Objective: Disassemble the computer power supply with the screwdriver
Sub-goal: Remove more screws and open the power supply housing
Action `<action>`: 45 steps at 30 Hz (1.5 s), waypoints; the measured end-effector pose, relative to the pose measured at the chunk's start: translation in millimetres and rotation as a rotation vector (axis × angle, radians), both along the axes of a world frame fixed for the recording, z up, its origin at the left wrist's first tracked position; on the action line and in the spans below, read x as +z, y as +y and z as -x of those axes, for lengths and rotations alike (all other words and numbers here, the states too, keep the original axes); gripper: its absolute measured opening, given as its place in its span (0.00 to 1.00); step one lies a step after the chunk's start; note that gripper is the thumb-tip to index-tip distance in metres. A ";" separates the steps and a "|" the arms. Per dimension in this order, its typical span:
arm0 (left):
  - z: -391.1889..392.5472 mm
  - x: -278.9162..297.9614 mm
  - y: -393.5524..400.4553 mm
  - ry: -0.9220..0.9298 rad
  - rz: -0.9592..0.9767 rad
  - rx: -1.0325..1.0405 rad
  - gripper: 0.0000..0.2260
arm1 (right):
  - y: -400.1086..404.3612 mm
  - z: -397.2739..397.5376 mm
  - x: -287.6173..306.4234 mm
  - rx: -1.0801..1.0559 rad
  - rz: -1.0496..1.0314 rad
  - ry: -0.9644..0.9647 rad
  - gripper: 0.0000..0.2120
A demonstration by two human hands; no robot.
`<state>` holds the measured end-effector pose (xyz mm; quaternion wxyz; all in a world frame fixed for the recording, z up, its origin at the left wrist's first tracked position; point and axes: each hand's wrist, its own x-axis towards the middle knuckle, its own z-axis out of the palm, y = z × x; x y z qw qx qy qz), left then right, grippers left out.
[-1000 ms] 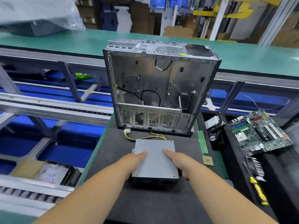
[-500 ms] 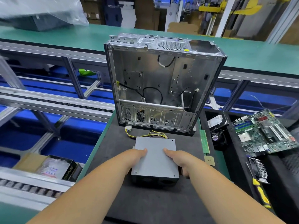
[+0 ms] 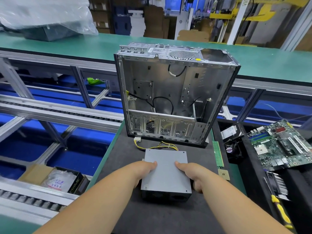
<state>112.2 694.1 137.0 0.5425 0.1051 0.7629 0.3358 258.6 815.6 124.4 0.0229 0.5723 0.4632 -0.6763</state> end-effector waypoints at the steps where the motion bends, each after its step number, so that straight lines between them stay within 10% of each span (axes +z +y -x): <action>1: 0.1 -0.1 -0.3 -0.009 -0.001 0.004 0.21 | -0.4 -0.3 0.4 0.000 -0.003 0.001 0.15; 45: -0.9 1.2 -1.8 -0.076 -0.038 -0.023 0.18 | -12.7 -11.4 -0.5 0.075 0.038 0.054 0.25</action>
